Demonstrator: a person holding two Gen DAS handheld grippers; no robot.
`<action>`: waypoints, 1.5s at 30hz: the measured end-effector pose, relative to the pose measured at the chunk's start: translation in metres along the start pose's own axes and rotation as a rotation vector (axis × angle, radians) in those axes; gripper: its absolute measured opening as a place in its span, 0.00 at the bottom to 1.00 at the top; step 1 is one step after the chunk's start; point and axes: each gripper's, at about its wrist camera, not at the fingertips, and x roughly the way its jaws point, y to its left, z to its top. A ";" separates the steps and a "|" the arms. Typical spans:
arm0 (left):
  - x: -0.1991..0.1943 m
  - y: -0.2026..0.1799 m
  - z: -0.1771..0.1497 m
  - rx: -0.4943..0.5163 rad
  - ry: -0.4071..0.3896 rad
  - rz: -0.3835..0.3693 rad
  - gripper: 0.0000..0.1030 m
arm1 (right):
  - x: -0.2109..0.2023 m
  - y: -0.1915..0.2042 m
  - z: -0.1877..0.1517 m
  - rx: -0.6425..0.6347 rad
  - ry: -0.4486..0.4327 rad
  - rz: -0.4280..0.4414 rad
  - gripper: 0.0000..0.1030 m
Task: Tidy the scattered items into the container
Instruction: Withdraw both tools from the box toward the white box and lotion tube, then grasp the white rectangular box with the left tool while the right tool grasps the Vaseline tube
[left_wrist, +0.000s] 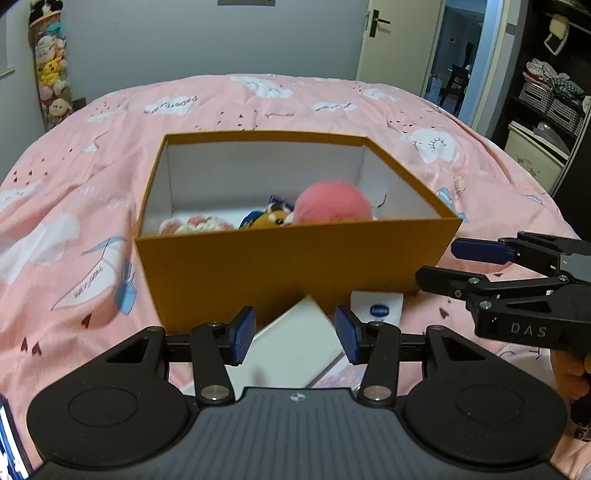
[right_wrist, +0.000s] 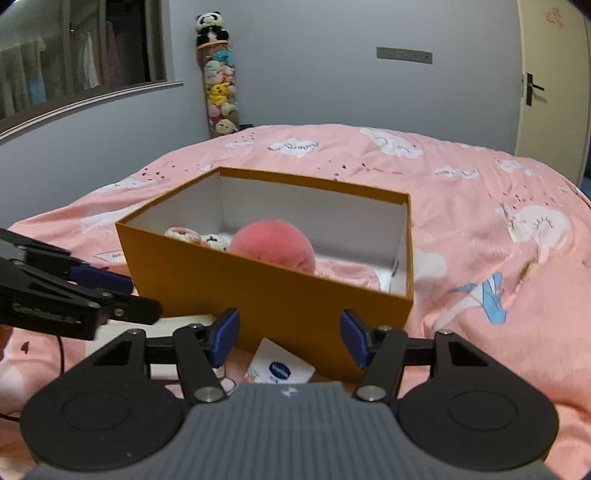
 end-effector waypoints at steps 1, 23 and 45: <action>-0.001 0.003 -0.002 -0.009 0.002 -0.003 0.54 | 0.001 0.000 -0.002 0.011 0.005 -0.004 0.58; -0.012 0.010 -0.046 0.149 0.003 0.053 0.56 | 0.014 0.004 -0.042 0.105 0.181 0.037 0.48; 0.042 -0.031 -0.059 0.717 0.152 0.184 0.74 | 0.031 0.019 -0.037 0.019 0.255 0.115 0.48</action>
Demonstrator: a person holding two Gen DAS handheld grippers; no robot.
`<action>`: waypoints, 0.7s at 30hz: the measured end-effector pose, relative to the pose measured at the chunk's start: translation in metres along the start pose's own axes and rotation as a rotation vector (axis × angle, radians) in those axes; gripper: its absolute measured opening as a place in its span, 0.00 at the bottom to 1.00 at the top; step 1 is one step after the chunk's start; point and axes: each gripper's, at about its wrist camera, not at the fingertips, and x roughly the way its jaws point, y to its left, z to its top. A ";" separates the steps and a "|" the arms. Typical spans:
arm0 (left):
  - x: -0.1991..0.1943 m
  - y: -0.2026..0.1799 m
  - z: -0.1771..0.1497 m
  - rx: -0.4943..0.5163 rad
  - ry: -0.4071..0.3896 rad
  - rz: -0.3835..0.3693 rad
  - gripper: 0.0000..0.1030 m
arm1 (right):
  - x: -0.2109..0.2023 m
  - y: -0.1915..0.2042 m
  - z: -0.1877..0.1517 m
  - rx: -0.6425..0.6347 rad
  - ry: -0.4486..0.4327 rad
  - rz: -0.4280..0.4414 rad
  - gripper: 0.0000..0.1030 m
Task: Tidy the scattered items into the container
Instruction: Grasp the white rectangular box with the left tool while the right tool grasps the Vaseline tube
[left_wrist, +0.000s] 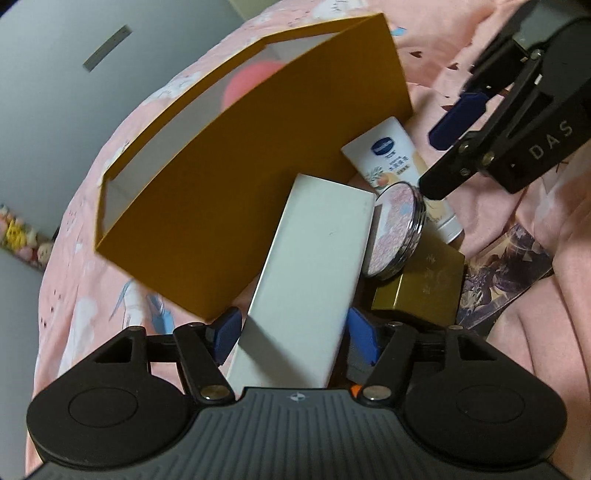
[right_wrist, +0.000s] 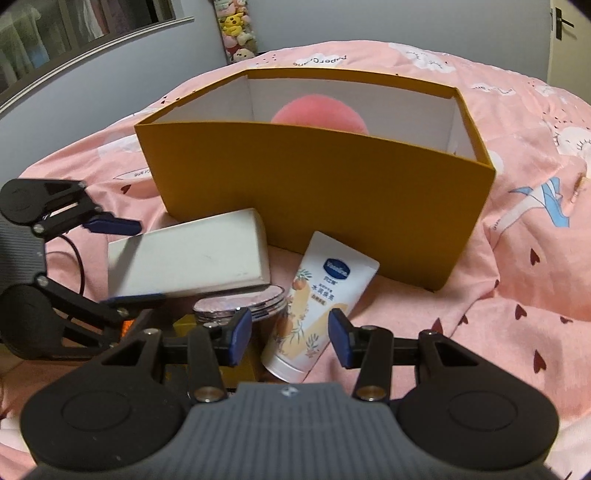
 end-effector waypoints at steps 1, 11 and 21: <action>0.002 0.001 0.002 -0.002 0.001 -0.010 0.74 | 0.001 0.000 0.000 -0.003 0.004 -0.003 0.48; 0.024 -0.012 0.015 0.036 0.019 -0.001 0.75 | 0.008 -0.027 0.005 0.113 0.034 -0.032 0.48; 0.018 -0.008 0.009 -0.069 -0.018 0.016 0.73 | 0.037 -0.061 0.025 0.252 0.058 0.057 0.48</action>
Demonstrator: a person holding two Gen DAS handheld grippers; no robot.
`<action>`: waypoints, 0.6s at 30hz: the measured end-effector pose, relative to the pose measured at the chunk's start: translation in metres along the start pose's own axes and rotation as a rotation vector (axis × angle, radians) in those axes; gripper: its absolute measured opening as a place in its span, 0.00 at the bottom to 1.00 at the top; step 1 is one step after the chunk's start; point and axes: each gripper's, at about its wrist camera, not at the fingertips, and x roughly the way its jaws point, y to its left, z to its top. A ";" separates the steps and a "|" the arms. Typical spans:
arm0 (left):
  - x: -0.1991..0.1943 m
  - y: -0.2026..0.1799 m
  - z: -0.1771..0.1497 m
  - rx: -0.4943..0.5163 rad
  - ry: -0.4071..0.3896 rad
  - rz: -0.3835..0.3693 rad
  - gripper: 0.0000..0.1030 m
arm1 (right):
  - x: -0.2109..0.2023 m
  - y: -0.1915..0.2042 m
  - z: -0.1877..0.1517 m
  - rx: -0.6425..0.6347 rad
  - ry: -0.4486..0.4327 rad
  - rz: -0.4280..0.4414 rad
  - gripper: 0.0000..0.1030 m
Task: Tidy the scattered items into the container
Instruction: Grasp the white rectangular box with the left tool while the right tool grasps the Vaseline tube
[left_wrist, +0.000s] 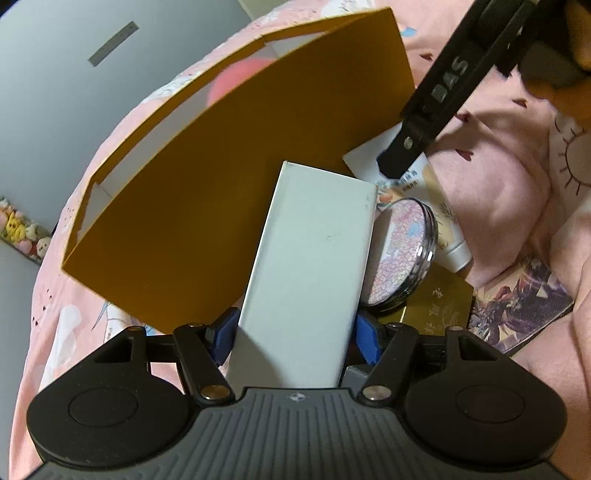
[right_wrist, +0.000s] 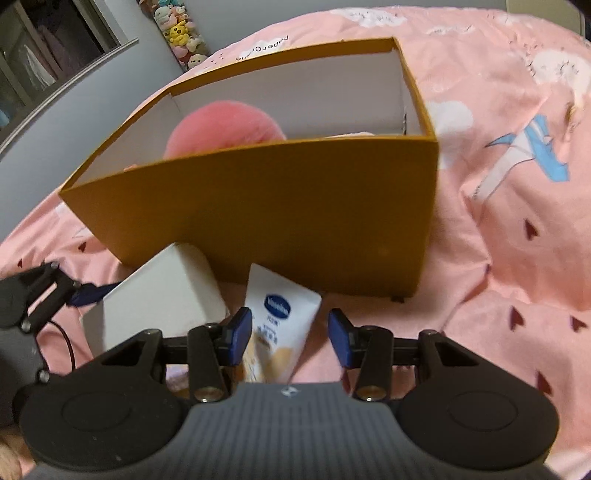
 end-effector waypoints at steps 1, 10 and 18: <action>-0.003 0.002 0.000 -0.016 -0.009 -0.002 0.73 | 0.004 0.000 0.001 0.000 0.007 0.010 0.48; -0.029 0.018 0.001 -0.168 -0.064 -0.053 0.72 | 0.024 0.008 0.005 -0.021 0.028 0.051 0.24; -0.054 0.027 0.003 -0.260 -0.113 -0.096 0.70 | -0.007 0.026 -0.001 -0.143 -0.028 0.039 0.10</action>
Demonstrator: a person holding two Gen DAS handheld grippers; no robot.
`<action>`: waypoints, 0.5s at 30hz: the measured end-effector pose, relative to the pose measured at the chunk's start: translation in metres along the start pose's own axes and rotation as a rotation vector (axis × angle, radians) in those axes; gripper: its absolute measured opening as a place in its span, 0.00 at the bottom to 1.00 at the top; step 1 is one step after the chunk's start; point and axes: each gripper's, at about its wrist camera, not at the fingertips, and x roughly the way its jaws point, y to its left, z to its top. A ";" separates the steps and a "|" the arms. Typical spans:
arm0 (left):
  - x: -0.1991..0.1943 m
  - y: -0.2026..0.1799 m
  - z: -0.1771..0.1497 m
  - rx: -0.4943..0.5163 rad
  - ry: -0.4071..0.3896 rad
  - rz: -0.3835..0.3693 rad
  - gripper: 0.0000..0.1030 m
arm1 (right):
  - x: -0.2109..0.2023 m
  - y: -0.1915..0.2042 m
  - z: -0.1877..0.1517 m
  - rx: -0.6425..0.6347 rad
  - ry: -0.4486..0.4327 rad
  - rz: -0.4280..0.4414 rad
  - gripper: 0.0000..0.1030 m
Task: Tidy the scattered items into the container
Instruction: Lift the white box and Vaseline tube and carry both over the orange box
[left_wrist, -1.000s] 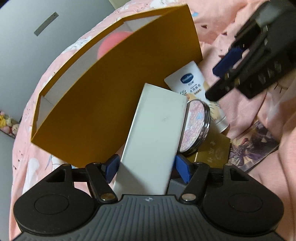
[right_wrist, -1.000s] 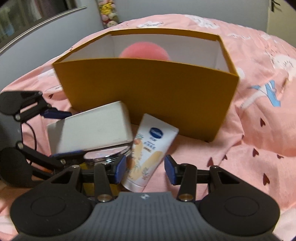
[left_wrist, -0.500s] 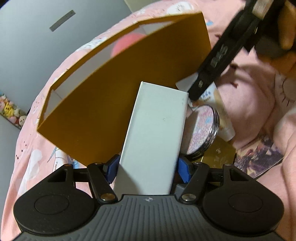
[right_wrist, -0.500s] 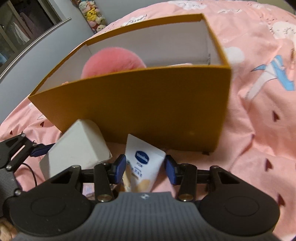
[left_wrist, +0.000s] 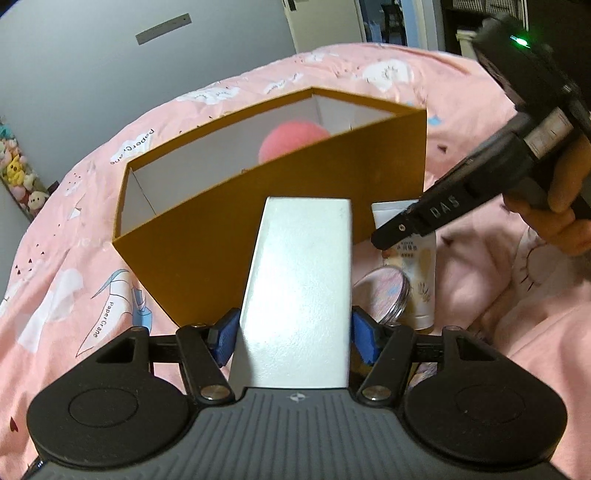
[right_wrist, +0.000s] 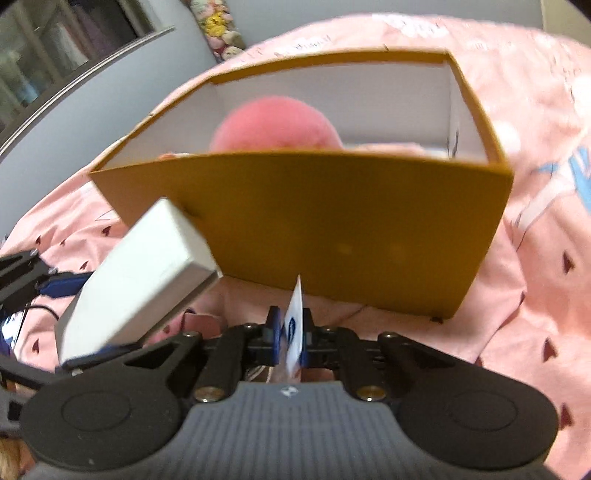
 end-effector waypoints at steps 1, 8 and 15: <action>-0.001 0.001 0.001 -0.010 -0.003 -0.001 0.70 | -0.006 0.003 0.000 -0.023 -0.011 -0.007 0.10; -0.012 0.004 0.012 -0.016 -0.027 -0.011 0.69 | -0.044 0.010 0.006 -0.142 -0.060 -0.034 0.10; -0.032 -0.004 0.022 0.080 -0.055 -0.020 0.69 | -0.069 0.024 0.015 -0.233 -0.083 -0.041 0.09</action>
